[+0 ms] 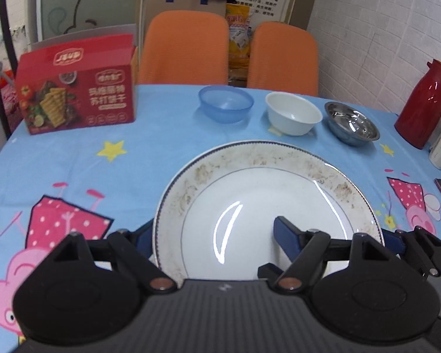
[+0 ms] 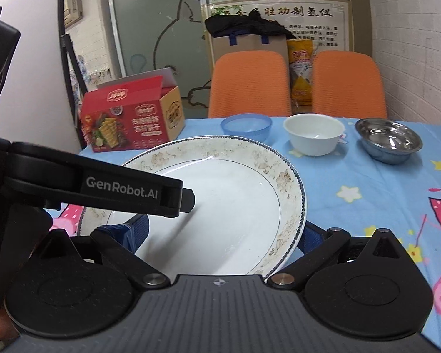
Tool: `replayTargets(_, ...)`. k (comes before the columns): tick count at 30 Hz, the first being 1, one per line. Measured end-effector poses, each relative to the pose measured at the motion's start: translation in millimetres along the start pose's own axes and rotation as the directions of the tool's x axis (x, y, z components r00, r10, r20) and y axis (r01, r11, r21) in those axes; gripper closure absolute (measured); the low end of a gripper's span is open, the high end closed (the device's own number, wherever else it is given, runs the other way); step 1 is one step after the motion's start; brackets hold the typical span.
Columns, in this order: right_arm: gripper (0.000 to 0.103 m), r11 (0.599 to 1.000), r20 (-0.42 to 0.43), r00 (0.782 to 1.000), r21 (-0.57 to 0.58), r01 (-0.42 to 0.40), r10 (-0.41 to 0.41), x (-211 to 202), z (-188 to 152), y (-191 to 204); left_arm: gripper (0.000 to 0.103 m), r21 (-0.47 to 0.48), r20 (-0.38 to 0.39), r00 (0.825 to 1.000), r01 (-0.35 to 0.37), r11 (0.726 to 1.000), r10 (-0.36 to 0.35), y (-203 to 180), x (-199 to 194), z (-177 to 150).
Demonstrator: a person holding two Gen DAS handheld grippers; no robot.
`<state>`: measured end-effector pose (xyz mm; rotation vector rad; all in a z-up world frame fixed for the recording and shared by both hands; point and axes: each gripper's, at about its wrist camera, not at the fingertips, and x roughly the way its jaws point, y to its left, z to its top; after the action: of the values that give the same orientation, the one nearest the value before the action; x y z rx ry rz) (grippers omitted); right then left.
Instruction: Organize plates and bowls
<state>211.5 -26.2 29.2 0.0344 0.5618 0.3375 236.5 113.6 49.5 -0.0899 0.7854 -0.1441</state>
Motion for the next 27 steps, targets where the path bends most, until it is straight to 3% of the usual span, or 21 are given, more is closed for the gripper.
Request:
replayTargets(7, 0.013, 0.998, -0.058, 0.998, -0.041, -0.039, 0.037, 0.9, -23.0, 31.8, 0.028, -0.062, -0.044, 0.999, -0.008, 0.998, 0.005, 31.8, -1.1, -32.1)
replayTargets(16, 0.014, 0.998, -0.108, 0.992, -0.028, -0.062, 0.059, 2.6, -38.0, 33.9, 0.026, -0.012, 0.005, 1.0, -0.025, 1.0, 0.025, 29.2, -2.9, -43.8)
replayTargets(20, 0.014, 0.997, -0.108, 0.992, -0.02, -0.07, 0.067, -0.6, -39.0, 33.8, 0.024, -0.027, -0.019, 1.0, -0.017, 0.999, 0.017, 35.5, 3.2, -50.2)
replayTargets(27, 0.015, 0.999, -0.081, 0.996, -0.023, -0.037, 0.035, -7.3, -35.9, 28.9, 0.019, 0.037, 0.119, 0.991, -0.057, 0.998, 0.052, 22.9, -21.4, -45.7)
